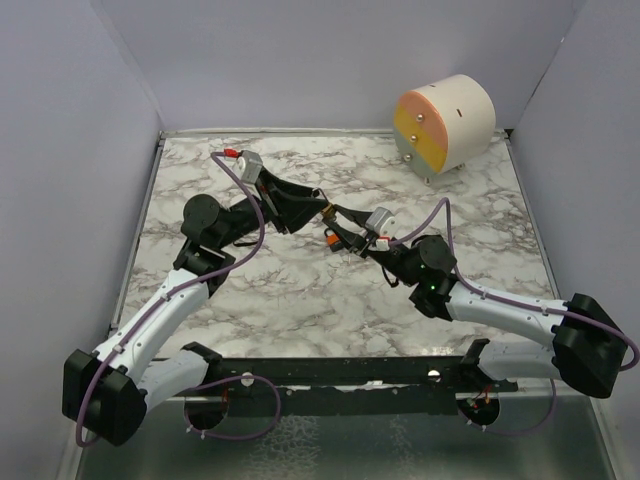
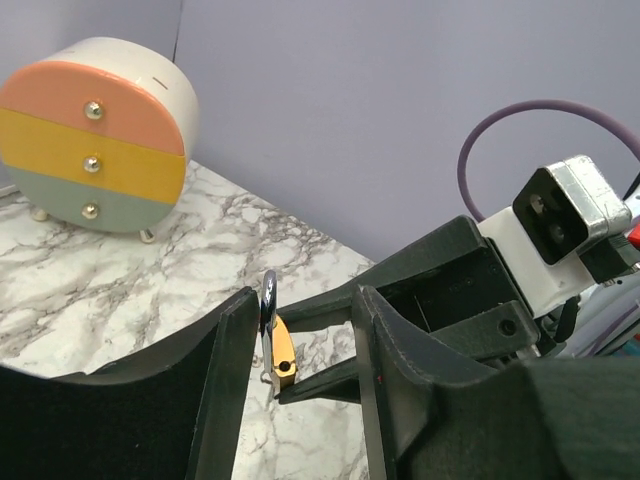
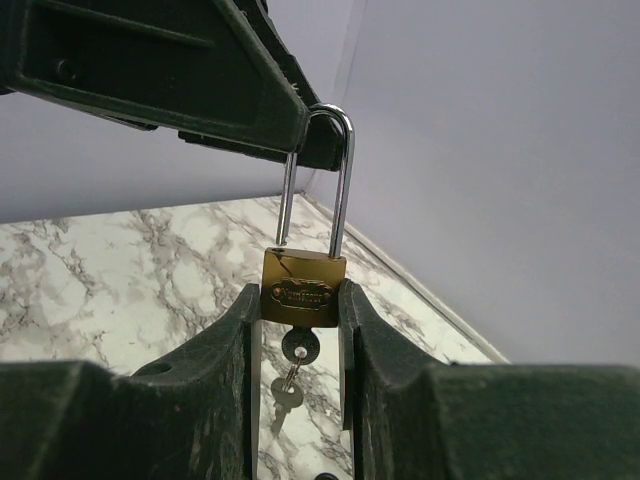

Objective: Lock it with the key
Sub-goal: Lock the lock.

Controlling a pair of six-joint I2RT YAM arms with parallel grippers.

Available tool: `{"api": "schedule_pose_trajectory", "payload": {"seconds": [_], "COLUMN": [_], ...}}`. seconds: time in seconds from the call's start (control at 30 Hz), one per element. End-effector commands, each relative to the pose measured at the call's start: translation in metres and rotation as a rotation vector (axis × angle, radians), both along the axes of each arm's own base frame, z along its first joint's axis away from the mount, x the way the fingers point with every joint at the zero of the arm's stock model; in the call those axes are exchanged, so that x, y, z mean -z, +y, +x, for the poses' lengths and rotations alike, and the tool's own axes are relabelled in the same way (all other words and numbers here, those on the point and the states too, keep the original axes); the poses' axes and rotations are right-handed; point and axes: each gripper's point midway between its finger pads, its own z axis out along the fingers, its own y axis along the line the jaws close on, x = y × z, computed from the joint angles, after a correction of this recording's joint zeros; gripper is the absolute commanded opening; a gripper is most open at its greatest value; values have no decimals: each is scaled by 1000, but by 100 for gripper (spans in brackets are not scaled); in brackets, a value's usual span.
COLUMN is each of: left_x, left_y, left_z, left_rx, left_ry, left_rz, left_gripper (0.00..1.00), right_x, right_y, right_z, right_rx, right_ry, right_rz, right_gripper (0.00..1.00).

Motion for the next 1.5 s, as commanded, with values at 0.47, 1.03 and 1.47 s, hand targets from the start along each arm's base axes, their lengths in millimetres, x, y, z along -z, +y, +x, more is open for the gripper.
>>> {"api": "schedule_pose_trajectory", "payload": {"seconds": [0.47, 1.03, 1.47], "left_x": [4, 12, 25], "left_y": [4, 3, 2], "left_z": [1, 3, 7], "left_rx": [-31, -34, -37], "left_ry": [-5, 5, 35], "left_rz": [32, 51, 69], "left_gripper": [20, 0, 0], "right_x": [-17, -23, -49], "right_y": [-4, -6, -9], "right_z": [-2, -1, -14], "right_rx": [14, 20, -28], "right_ry": [-30, -37, -63], "right_rz": [45, 64, 121], "right_gripper": [1, 1, 1]}}
